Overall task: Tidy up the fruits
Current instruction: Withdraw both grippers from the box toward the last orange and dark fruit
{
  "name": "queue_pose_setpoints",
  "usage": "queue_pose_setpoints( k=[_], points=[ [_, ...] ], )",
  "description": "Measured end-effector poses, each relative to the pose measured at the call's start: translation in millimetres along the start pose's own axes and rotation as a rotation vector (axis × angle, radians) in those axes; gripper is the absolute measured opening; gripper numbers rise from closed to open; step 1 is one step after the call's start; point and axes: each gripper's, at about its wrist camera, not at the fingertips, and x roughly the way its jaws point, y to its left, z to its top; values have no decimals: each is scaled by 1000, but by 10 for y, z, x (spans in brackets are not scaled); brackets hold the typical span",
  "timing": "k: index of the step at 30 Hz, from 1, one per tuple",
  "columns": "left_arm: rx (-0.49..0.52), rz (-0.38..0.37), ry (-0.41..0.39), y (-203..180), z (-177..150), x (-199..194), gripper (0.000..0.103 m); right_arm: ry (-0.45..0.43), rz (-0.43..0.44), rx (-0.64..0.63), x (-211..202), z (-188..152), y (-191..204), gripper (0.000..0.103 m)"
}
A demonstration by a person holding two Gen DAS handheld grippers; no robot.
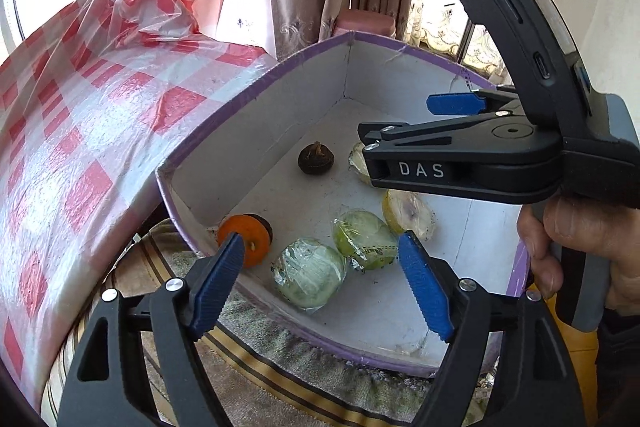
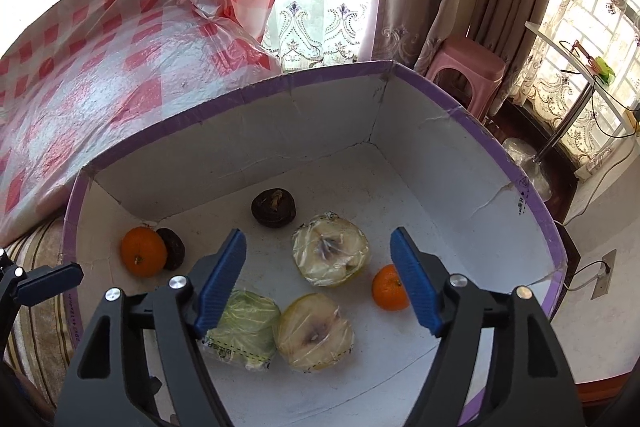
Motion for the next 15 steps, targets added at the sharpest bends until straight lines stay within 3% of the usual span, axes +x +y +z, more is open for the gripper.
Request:
queue_pose_setpoints(
  k=[5,10,15],
  points=[
    [-71,-4,-34,220,-11,-145,77,-17,36,-17,-73,27,135,75],
    [-94,42,-70,406,-73,-337,77,-34,55,-77,-152,46,396,75],
    [-165,68,-99,714,-224,-554,77,-54,159,-104,-272,59,681,75]
  ],
)
